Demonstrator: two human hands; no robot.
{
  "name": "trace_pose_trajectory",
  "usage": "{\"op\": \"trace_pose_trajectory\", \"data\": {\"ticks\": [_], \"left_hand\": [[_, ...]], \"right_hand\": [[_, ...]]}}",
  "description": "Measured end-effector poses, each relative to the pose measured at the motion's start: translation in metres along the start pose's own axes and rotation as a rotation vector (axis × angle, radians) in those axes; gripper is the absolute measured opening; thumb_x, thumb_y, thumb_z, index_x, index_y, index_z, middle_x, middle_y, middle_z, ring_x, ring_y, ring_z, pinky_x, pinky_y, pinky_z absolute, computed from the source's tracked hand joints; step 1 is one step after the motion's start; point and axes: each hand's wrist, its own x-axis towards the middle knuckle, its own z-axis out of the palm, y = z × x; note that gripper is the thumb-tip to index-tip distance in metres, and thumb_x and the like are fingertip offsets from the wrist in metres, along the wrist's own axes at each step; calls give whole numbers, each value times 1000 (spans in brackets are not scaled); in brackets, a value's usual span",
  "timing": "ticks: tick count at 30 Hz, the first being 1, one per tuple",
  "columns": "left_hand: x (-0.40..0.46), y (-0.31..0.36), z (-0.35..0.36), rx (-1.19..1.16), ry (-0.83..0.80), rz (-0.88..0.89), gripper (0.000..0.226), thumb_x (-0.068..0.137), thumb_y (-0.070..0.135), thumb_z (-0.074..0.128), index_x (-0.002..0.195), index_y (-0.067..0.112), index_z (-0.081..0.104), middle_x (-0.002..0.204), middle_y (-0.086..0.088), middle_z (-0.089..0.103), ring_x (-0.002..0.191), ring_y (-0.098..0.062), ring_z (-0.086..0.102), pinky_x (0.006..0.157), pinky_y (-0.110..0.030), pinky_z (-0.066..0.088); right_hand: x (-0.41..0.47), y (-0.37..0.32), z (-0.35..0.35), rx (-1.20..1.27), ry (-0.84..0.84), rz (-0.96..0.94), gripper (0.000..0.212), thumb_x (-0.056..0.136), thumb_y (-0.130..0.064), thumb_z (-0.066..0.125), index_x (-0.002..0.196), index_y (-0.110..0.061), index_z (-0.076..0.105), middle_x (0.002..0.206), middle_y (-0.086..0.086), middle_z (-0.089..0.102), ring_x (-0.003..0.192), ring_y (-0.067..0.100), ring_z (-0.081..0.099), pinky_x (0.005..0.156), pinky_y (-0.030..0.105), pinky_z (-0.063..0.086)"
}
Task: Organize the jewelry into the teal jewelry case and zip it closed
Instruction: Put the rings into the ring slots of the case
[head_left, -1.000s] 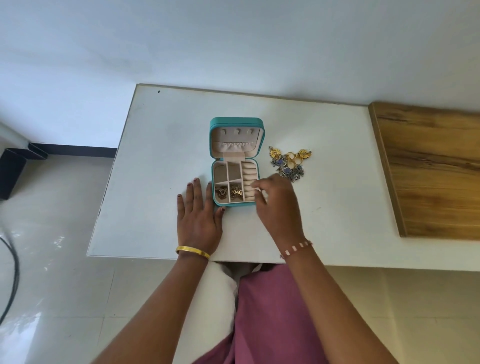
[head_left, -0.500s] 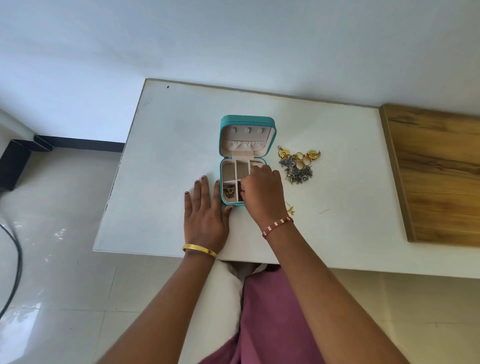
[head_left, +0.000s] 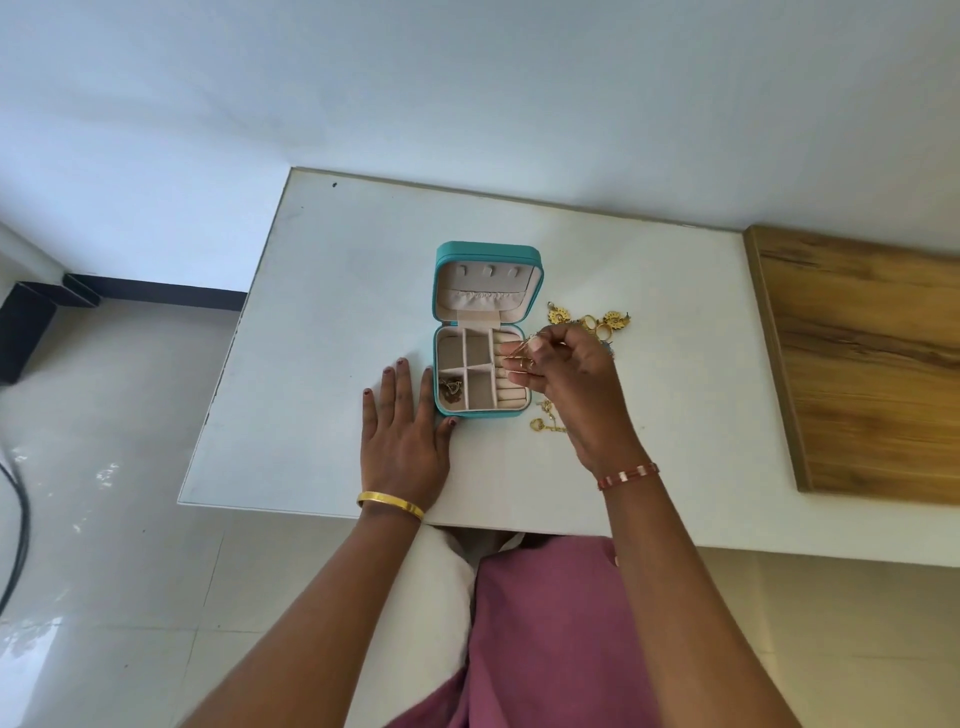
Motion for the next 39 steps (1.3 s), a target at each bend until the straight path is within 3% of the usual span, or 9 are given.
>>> {"op": "trace_pose_trajectory", "data": {"ticks": [4, 8, 14, 17, 20, 24, 28, 33, 39], "left_hand": [[0, 0, 0, -16, -7, 4, 72, 94, 49, 0, 134, 6, 41, 141, -25, 39, 130, -43, 37, 106, -53, 16], [0, 1, -3, -40, -43, -3, 74, 93, 51, -1, 134, 5, 40, 141, -25, 38, 130, -43, 36, 107, -53, 18], [0, 3, -7, -69, -84, -10, 76, 87, 52, 3, 140, 5, 31, 148, -24, 25, 137, -42, 23, 112, -52, 14], [-4, 5, -10, -70, -101, -41, 61, 91, 38, 16, 145, 10, 14, 154, -17, 7, 143, -33, 5, 116, -45, 3], [-10, 8, -12, -116, -114, -83, 58, 95, 21, 33, 145, 10, 7, 155, -13, -2, 144, -28, -4, 116, -41, -1], [-19, 17, -15, -235, -113, -155, 57, 94, 15, 35, 145, 8, 10, 156, -11, -2, 144, -27, -5, 116, -41, -1], [-25, 21, -16, -318, -90, -190, 54, 94, 12, 36, 144, 8, 16, 156, -11, 0, 144, -26, -3, 116, -40, -1], [-28, 19, -17, -370, -61, -188, 51, 93, 9, 36, 142, 9, 23, 156, -10, 5, 144, -25, -1, 116, -38, -1], [-30, 20, -17, -375, -49, -184, 51, 93, 9, 37, 142, 10, 24, 155, -10, 5, 144, -25, -1, 117, -38, -1]], "right_hand": [[-11, -18, -10, 193, -63, 13, 15, 94, -2, 42, 84, -9, 49, 80, 13, 69, 73, 22, 69, 75, 32, 56], [-26, -30, -22, 227, -52, -38, 20, 92, -1, 43, 78, -9, 53, 68, 8, 70, 67, 23, 67, 66, 29, 56], [-41, -17, -43, -26, 72, 3, 14, 88, 1, 52, 80, -8, 59, 73, 10, 66, 61, 16, 63, 61, 22, 54], [-40, 2, -48, -137, 100, 57, 15, 87, 8, 48, 87, 1, 62, 72, 9, 64, 56, 6, 61, 59, 17, 53], [-37, 22, -50, -262, 119, 99, 16, 87, 9, 49, 90, 5, 64, 71, 6, 63, 58, 9, 58, 58, 14, 52], [-33, 41, -52, -399, 155, 100, 16, 86, 8, 51, 88, 4, 66, 73, 9, 64, 63, 16, 60, 62, 19, 55], [-31, 50, -54, -579, 184, 49, 18, 84, 7, 52, 89, -1, 68, 82, 14, 68, 75, 24, 65, 76, 39, 57], [-32, 53, -51, -716, 186, -23, 20, 82, 8, 54, 92, -1, 70, 90, 16, 71, 77, 18, 62, 80, 39, 55], [-33, 54, -53, -756, 219, -32, 20, 82, 7, 55, 93, -2, 69, 92, 16, 71, 82, 26, 66, 80, 37, 54]]}}
